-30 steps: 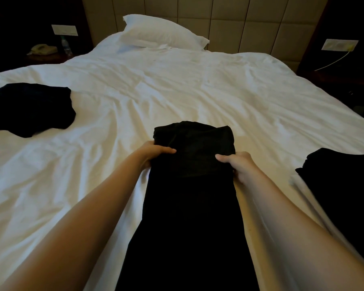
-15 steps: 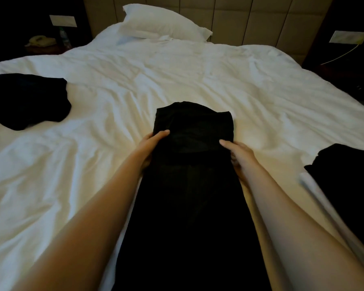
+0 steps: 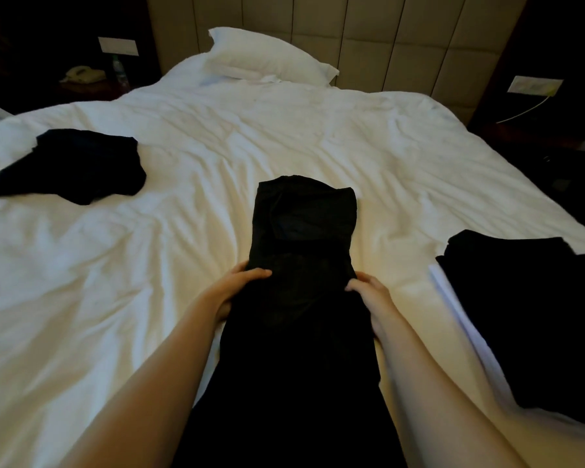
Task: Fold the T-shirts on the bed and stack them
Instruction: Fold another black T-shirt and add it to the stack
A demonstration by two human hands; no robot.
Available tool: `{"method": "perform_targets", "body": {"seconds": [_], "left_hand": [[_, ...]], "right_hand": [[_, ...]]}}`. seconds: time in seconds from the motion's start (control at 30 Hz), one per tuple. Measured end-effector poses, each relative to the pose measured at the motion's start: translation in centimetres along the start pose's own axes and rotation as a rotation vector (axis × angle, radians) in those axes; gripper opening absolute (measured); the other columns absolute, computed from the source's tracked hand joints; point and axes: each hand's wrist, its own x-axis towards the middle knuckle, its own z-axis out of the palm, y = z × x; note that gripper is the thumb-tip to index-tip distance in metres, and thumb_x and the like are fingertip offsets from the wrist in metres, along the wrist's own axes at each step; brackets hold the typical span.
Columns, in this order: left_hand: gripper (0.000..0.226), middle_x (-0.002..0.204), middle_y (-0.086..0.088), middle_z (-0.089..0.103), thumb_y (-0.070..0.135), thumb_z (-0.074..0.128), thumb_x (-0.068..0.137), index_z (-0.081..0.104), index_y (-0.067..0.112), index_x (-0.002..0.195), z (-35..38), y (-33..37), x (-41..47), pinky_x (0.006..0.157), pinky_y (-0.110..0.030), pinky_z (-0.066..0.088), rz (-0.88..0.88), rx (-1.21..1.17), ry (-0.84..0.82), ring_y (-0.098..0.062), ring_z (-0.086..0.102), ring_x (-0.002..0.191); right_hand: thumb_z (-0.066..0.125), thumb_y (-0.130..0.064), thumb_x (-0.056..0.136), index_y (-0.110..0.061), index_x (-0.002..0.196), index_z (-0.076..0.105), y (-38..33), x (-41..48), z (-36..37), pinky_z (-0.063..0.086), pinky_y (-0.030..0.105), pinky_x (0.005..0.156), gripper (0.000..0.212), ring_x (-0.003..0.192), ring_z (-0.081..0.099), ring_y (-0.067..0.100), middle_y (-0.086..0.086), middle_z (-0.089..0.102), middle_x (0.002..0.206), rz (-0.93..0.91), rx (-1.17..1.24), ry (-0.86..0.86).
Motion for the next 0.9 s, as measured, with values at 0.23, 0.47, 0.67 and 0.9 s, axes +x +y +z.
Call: {"method": "perform_targets", "body": {"seconds": [0.23,0.47,0.67,0.9], "left_hand": [[0.039,0.105,-0.013,0.065,0.005,0.059,0.088,0.05,0.016,0.124,0.2,-3.6,-6.9,0.063,-0.031,0.059,-0.05,-0.06,0.02,-0.026,0.064,0.084],[0.042,0.101,-0.007,0.064,0.01,0.06,0.09,0.047,0.01,0.13,-0.1,-6.5,-11.4,0.074,-0.028,0.052,-0.008,0.107,0.075,-0.02,0.063,0.085],[0.04,0.105,-0.006,0.063,0.015,0.06,0.09,0.049,0.013,0.128,0.0,-7.9,-15.1,0.073,-0.028,0.05,-0.034,0.134,0.068,-0.02,0.062,0.089],[0.062,0.133,-0.01,0.05,0.027,0.064,0.087,0.037,0.01,0.139,1.8,-9.8,-19.8,0.084,-0.031,0.046,0.054,0.25,0.374,-0.022,0.057,0.105]], "right_hand": [[0.066,-0.006,0.085,-0.002,0.113,0.061,3.0,-3.9,-1.0,0.047,0.033,0.083,0.028,0.093,0.058,0.026,0.016,0.063,0.108,-0.042,-0.003,0.146],[0.072,-0.01,0.08,-0.005,0.111,0.061,5.3,-9.2,-2.9,0.046,0.032,0.077,0.032,0.091,0.058,0.027,0.014,0.062,0.101,-0.001,0.01,0.15],[0.071,-0.009,0.081,-0.007,0.105,0.06,6.4,-13.8,-3.9,0.051,0.035,0.073,0.026,0.079,0.06,0.026,0.011,0.062,0.086,0.084,0.062,0.027],[0.065,-0.013,0.087,-0.007,0.101,0.062,7.8,-19.0,-5.2,0.046,0.031,0.059,0.015,0.075,0.06,0.026,0.011,0.064,0.086,0.148,0.015,-0.109]]}}
